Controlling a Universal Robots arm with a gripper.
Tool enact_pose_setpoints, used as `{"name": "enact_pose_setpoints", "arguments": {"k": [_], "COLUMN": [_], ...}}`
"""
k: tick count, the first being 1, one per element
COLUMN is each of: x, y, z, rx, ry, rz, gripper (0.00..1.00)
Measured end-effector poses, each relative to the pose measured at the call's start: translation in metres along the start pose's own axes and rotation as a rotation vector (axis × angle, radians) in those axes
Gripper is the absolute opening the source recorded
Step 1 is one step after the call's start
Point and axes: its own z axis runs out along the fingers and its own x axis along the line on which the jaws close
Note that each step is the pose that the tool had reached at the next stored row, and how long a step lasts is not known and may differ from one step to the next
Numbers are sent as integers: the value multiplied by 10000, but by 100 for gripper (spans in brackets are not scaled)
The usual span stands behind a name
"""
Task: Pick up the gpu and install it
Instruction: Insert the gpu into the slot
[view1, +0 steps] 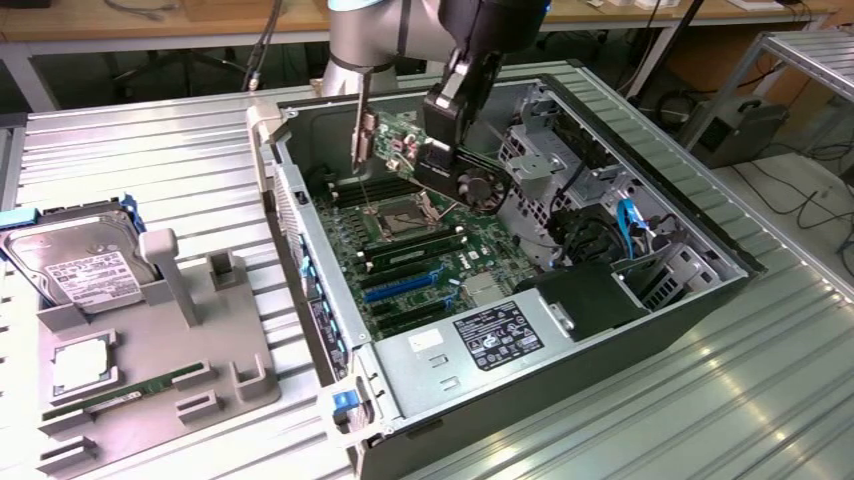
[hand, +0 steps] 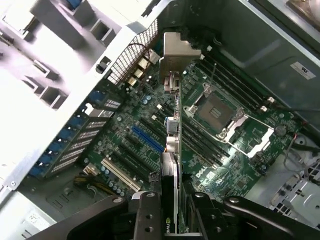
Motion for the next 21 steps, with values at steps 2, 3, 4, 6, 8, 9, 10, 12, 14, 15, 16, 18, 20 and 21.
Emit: {"name": "enact_pose_setpoints", "arguments": {"k": [2, 3, 4, 6, 8, 9, 10, 12, 14, 15, 16, 18, 20, 21], "x": [0, 0, 0, 0, 0, 0, 0, 0, -1, -1, -1, -1, -1, -2], "y": [0, 0, -1, -1, -1, -1, -1, -1, -2, -2, -2, -3, -3, -3], "z": [2, 3, 5, 9, 12, 14, 16, 21, 25, 29, 35, 43, 51, 58], "rx": [9, 13, 20, 30, 40, 45, 51, 64, 76, 86, 96, 109, 118, 124], "ry": [17, 27, 42, 61, 78, 88, 98, 118, 135, 146, 159, 179, 198, 210], "rz": [-354, -551, -867, -1280, -1644, -1846, -2087, -2541, -2952, -3241, -3572, -4019, -4399, -4655], "gripper": [26, 26, 26, 26, 26, 26, 26, 26, 26, 26, 26, 26, 26, 26]}}
